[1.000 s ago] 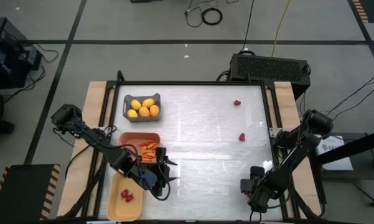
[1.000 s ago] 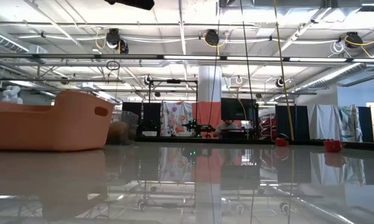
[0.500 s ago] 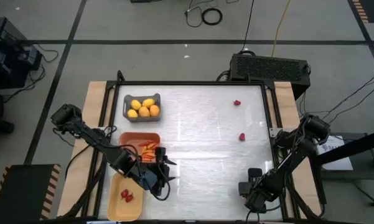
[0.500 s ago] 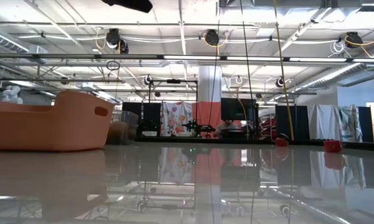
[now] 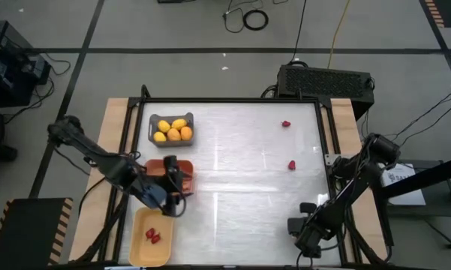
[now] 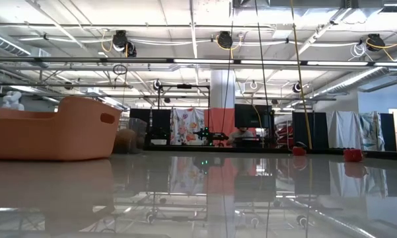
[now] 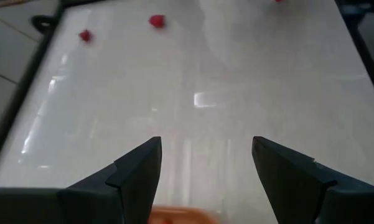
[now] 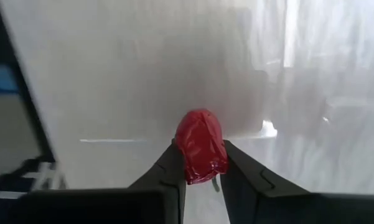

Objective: Sort produce into baskets
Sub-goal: Put the red chili pepper into the yellow bin

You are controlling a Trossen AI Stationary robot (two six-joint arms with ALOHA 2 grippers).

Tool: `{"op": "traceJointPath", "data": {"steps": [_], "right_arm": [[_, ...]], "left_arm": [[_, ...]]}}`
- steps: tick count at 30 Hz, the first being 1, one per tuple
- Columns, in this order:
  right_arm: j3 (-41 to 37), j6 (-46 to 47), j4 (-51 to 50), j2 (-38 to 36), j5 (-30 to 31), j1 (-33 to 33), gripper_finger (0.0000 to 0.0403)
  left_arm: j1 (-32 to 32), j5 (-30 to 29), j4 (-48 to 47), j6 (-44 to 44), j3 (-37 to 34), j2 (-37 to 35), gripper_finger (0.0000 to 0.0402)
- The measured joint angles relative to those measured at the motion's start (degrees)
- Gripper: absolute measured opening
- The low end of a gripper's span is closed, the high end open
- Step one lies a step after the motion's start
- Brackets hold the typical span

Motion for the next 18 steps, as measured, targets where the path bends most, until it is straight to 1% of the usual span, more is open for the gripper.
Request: {"op": "traceJointPath", "data": {"steps": [3, 5, 9, 11, 13, 18], "right_arm": [[0.0, -0.4, 0.5, -1.5, 0.6, -1.1, 0.0063], [0.0, -1.9, 1.1, -2.5, 2.3, -2.4, 0.0065], [0.0, -7.7, 7.1, -2.8, 11.2, -6.3, 0.0067], [0.0, -12.2, 13.1, -2.8, 14.1, -8.9, 0.0066], [0.0, -17.5, 20.5, -2.8, 15.7, -11.8, 0.0065], [0.0, -33.5, 44.2, -1.4, 16.3, -18.2, 0.0065]], "left_arm": [[0.0, -2.6, -2.1, -1.1, 0.0, -3.0, 0.0257], [0.0, -4.2, -3.3, -1.1, 0.0, -4.4, 0.0257], [0.4, -5.5, -5.6, 0.1, -0.6, -5.8, 0.0257], [1.1, -5.3, -6.8, -0.1, -1.1, -6.1, 0.0257], [2.2, -4.9, -8.2, -0.2, -1.2, -6.2, 0.0257], [4.9, -2.8, -11.1, -1.2, -1.2, -6.2, 0.0257]]}}
